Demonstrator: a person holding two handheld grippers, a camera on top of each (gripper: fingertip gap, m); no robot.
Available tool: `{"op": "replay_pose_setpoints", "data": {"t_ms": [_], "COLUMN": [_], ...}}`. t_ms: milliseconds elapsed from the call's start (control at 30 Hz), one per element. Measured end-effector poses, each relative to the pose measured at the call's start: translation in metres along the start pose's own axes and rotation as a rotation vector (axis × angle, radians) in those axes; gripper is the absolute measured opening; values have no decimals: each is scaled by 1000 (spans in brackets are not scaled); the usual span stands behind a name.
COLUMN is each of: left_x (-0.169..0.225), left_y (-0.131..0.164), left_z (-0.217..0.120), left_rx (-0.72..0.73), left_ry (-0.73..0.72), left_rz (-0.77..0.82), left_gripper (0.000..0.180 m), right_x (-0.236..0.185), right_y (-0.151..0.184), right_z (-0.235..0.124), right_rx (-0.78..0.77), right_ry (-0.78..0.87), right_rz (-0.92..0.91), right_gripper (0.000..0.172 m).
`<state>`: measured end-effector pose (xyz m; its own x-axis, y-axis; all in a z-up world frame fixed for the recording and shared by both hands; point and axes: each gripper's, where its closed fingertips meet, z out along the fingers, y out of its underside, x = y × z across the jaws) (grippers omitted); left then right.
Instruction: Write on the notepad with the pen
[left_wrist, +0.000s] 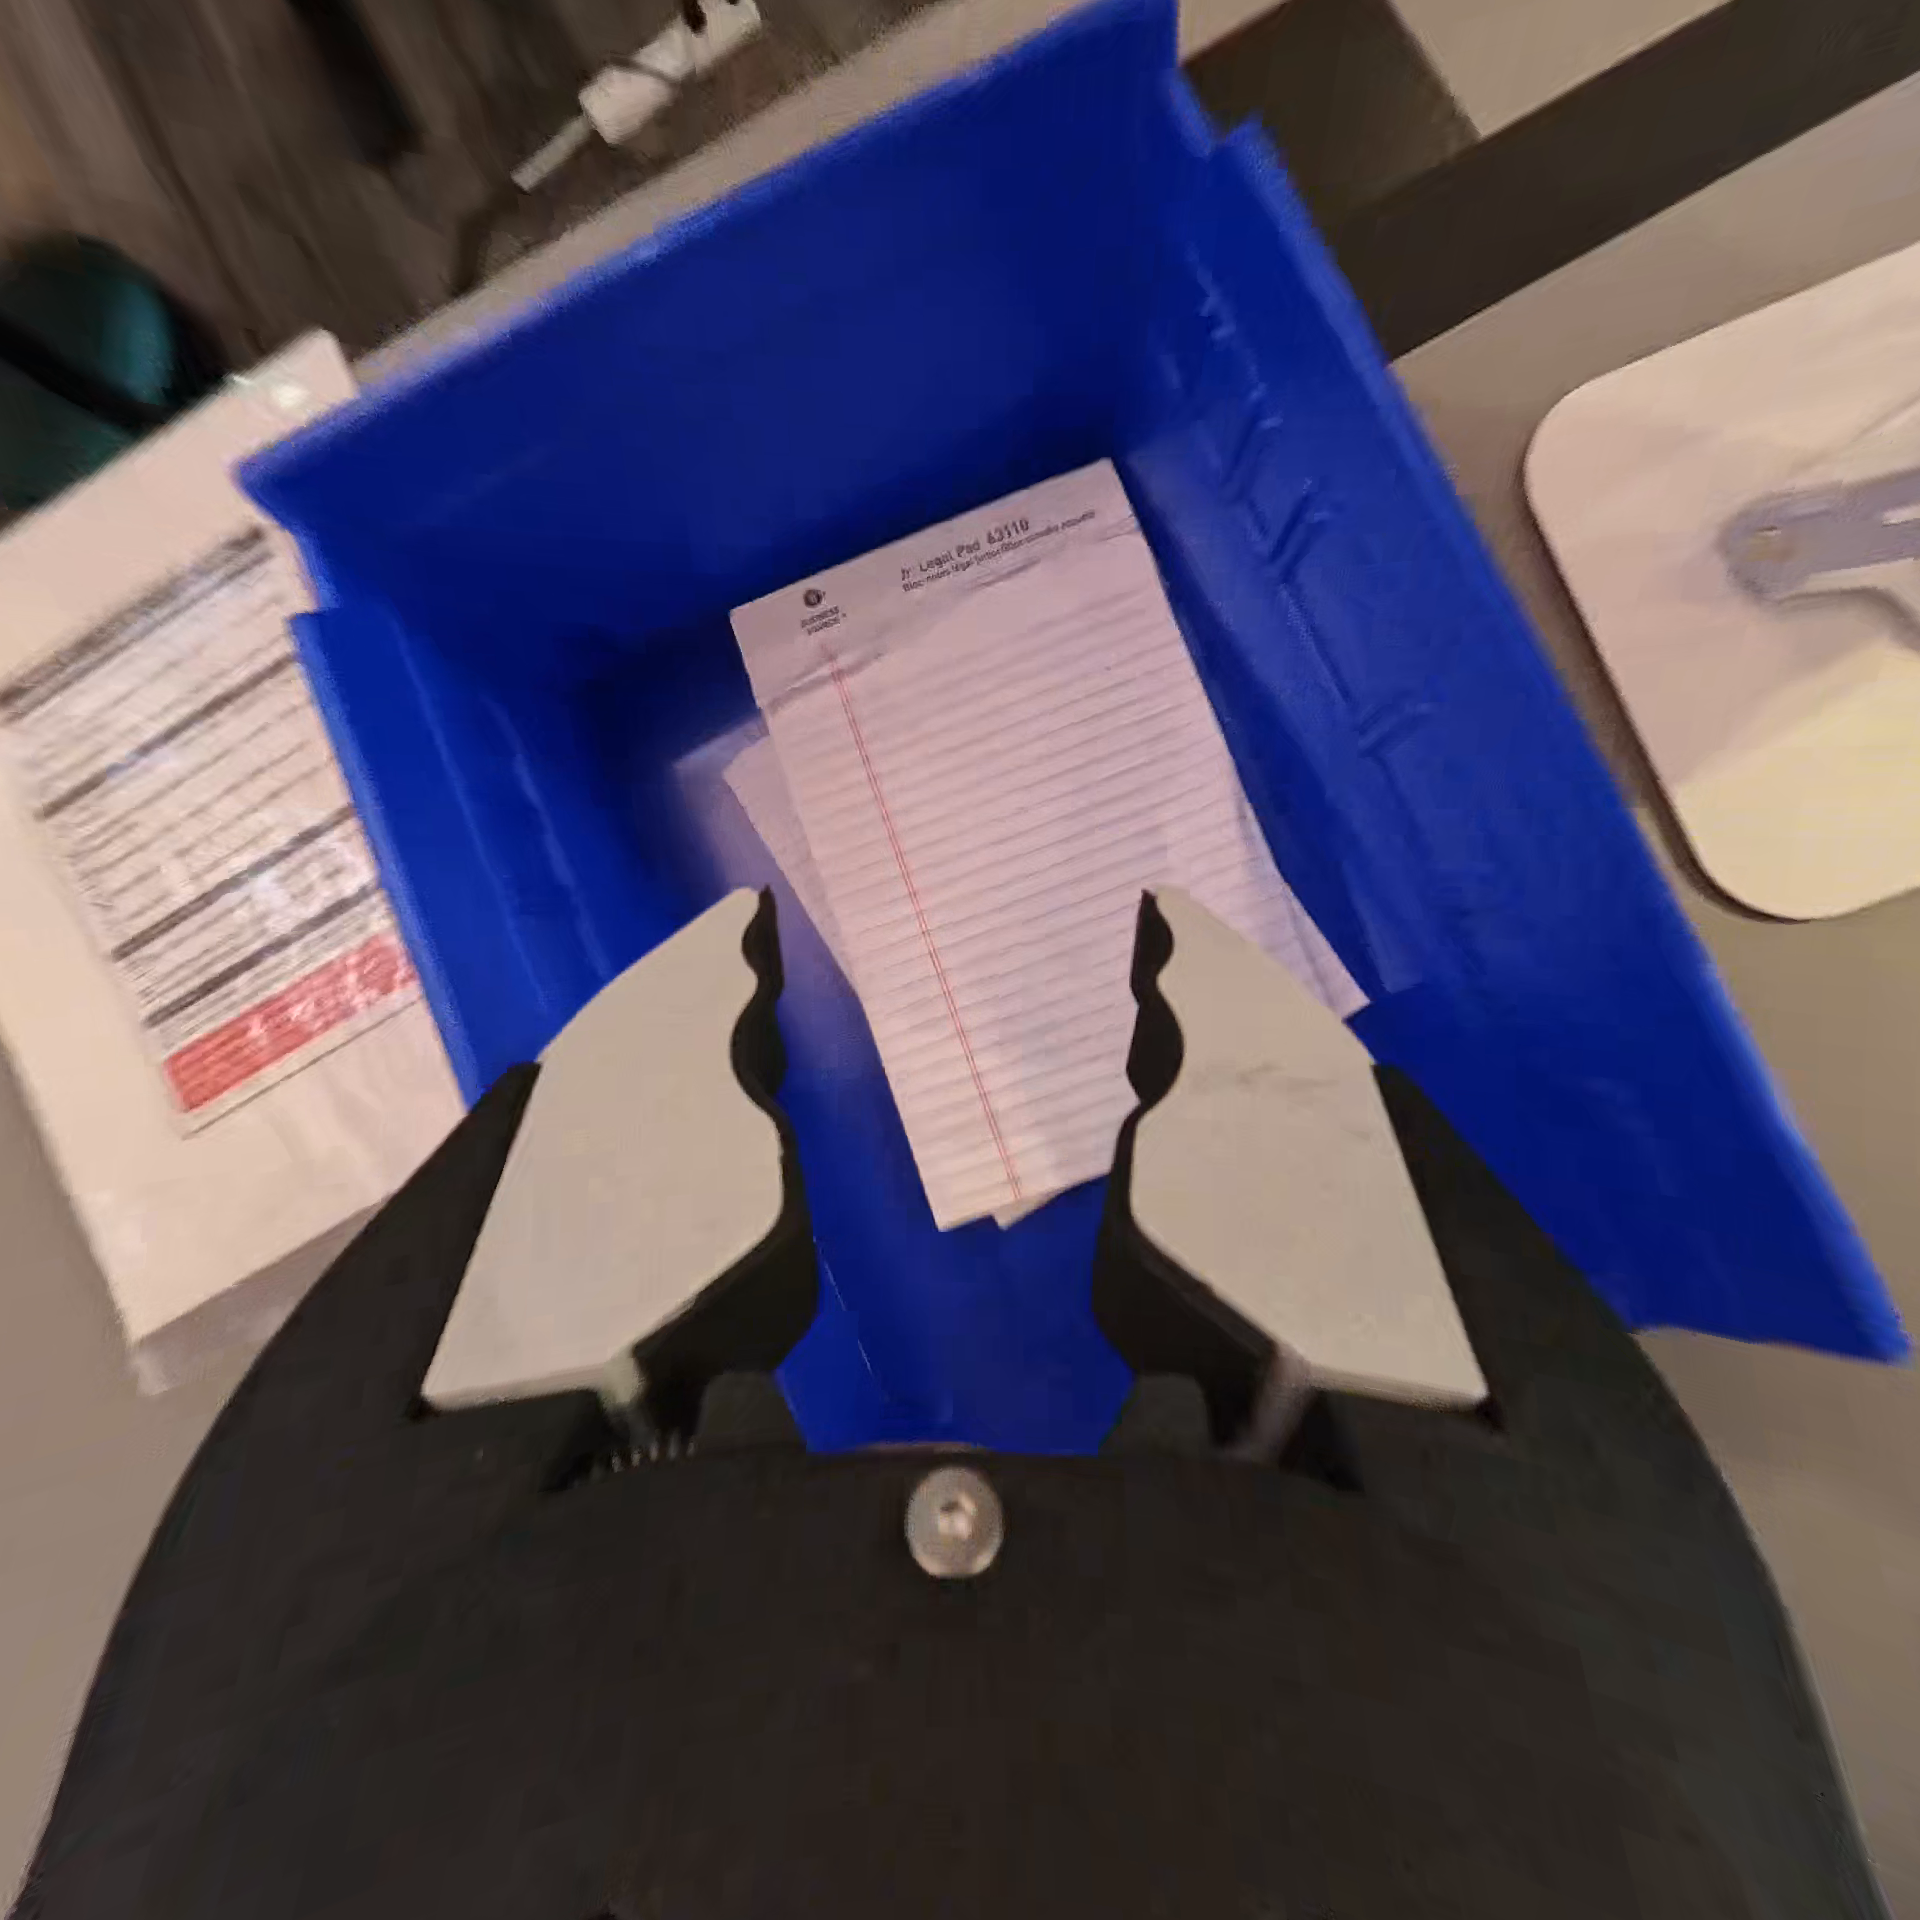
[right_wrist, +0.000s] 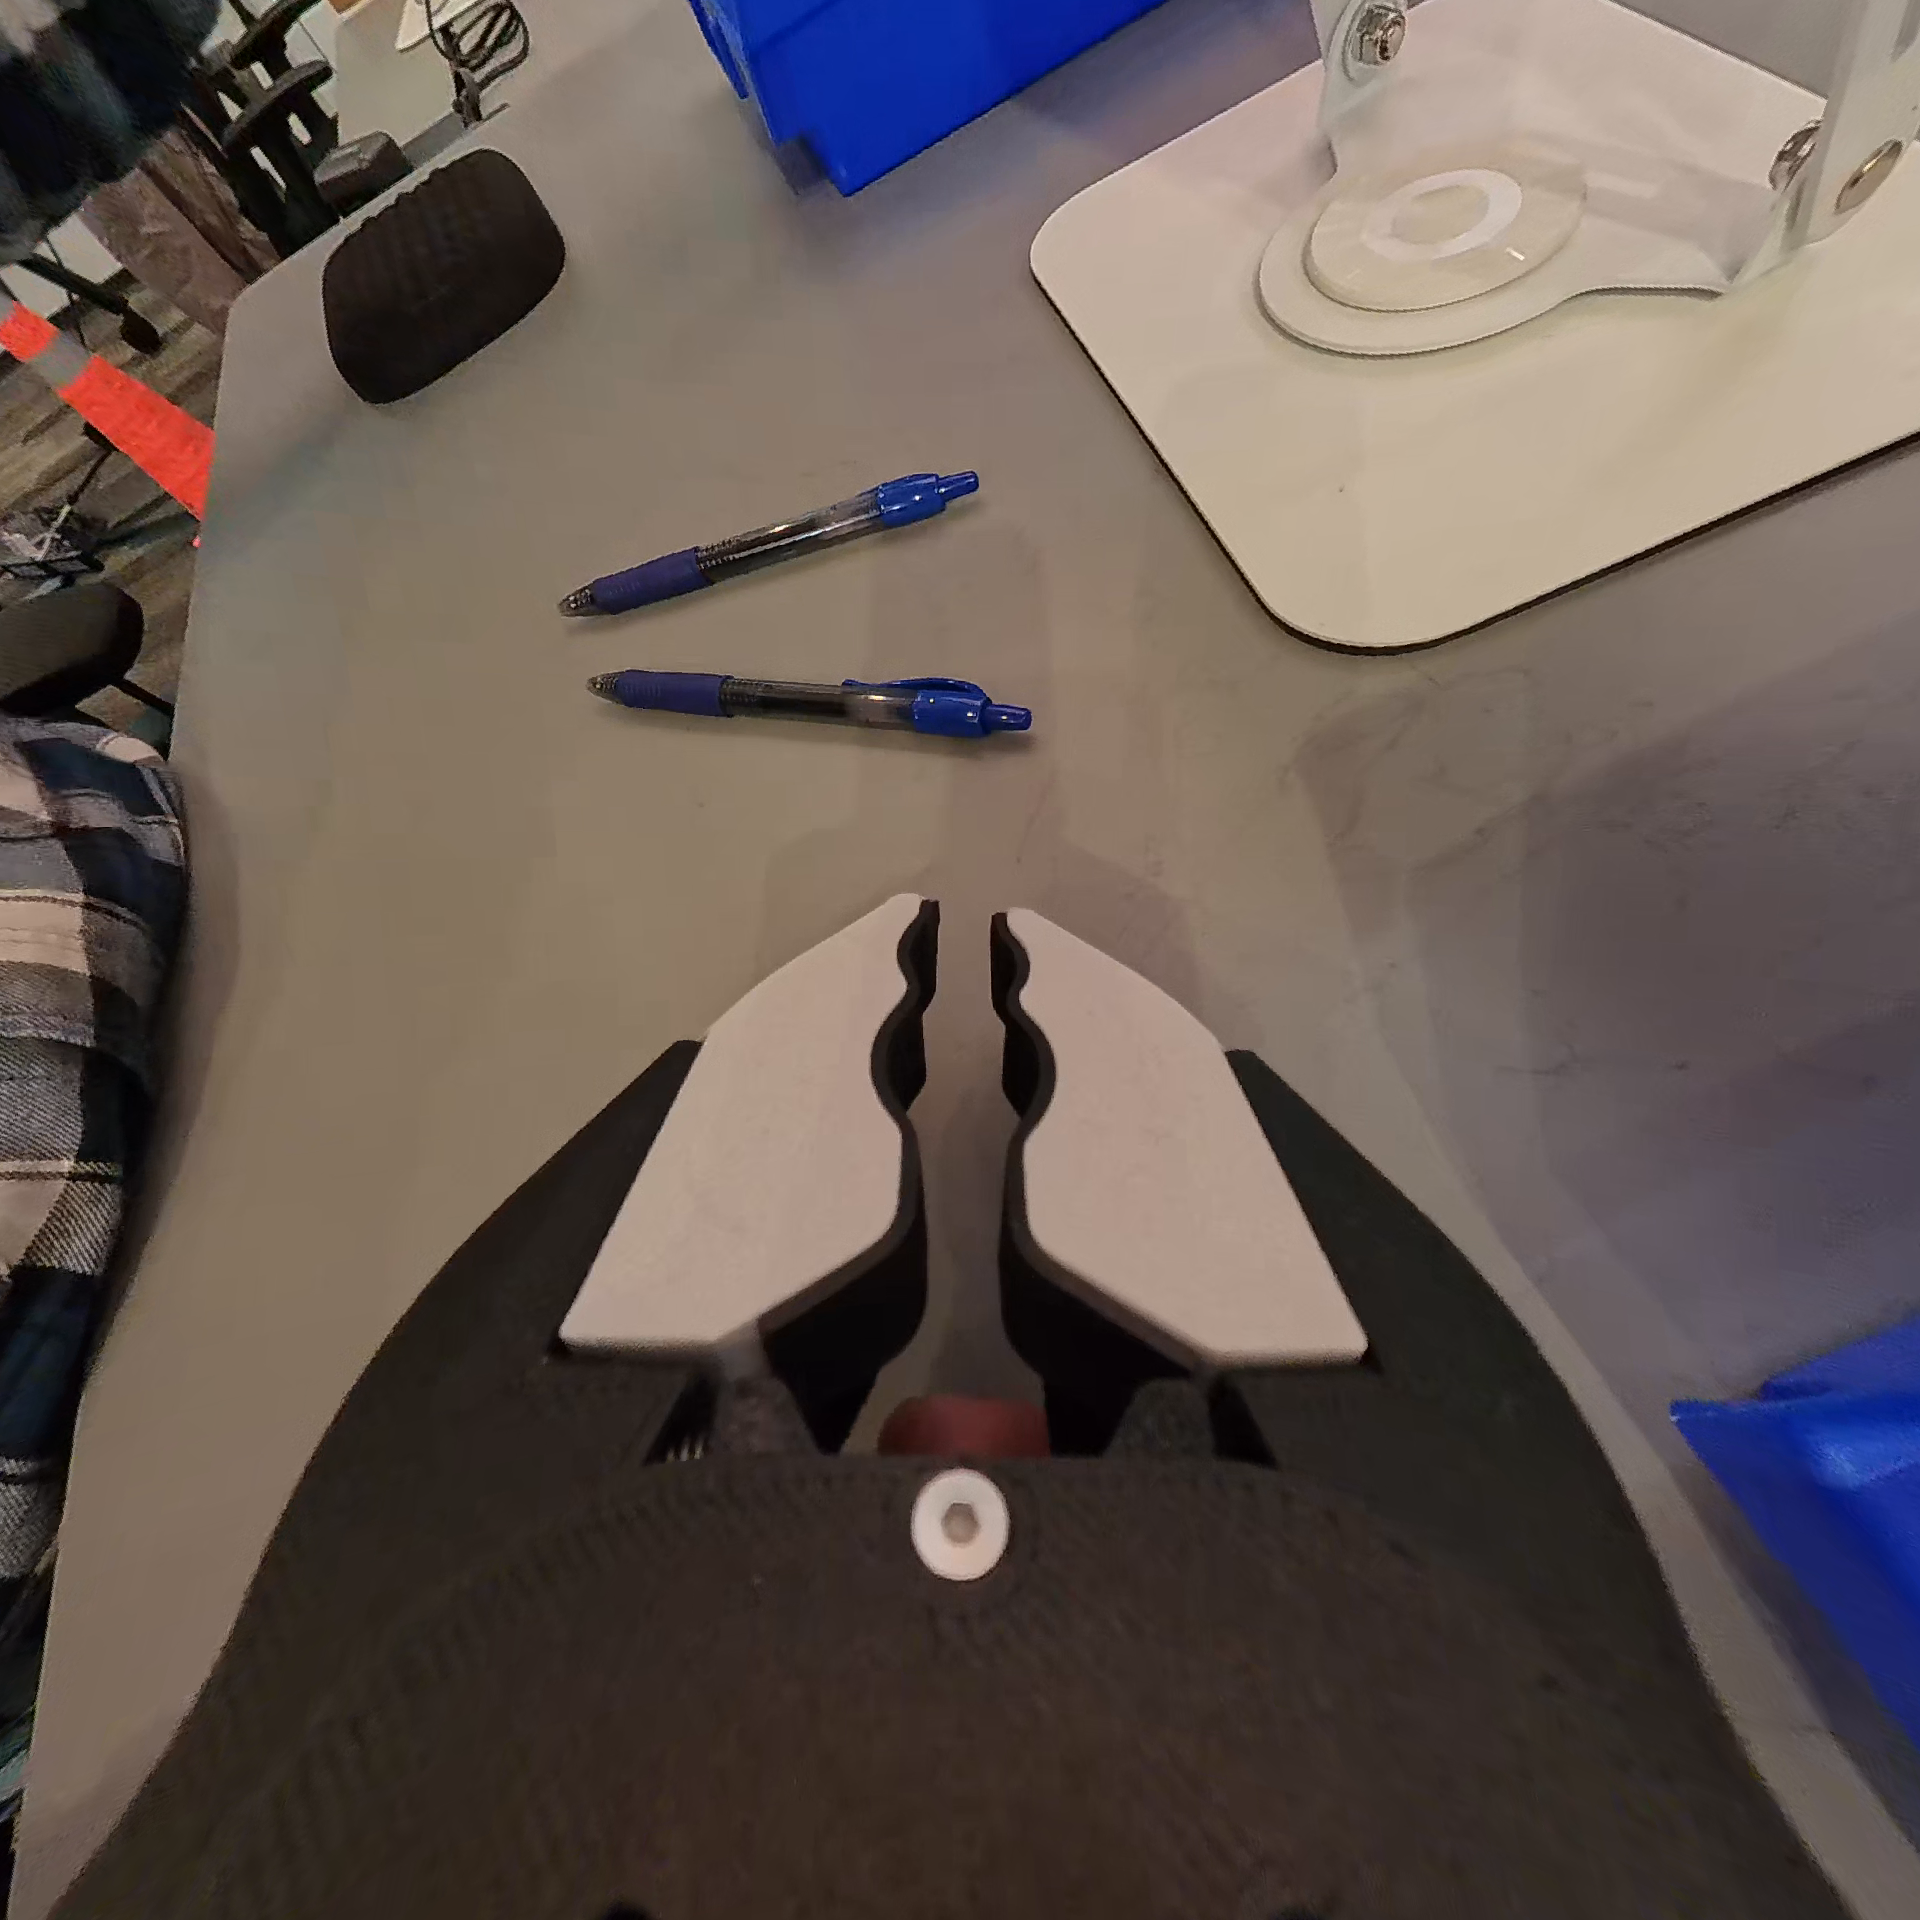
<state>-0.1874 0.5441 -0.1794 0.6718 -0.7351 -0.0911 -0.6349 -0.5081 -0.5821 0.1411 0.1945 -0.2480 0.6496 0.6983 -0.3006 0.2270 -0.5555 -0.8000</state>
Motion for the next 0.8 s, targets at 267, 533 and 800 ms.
{"op": "replay_pose_setpoints", "data": {"t_ms": [267,533,800], "left_x": [-30,-30,-20], "left_y": [-6,0,-5], "left_z": [86,143,141], "left_rx": [-206,-401,-344], "left_ry": [49,155,159], "left_rz": [229,94,63], "left_gripper": [87,127,104], "right_x": [-1,-2,-3], "right_y": [2,1,4], "right_z": [1,0,2], "right_rx": [-15,-9,-27], "right_ry": [-6,-13,-11], "right_rz": [-6,-1,-8], "right_gripper": [10,10,10]}}
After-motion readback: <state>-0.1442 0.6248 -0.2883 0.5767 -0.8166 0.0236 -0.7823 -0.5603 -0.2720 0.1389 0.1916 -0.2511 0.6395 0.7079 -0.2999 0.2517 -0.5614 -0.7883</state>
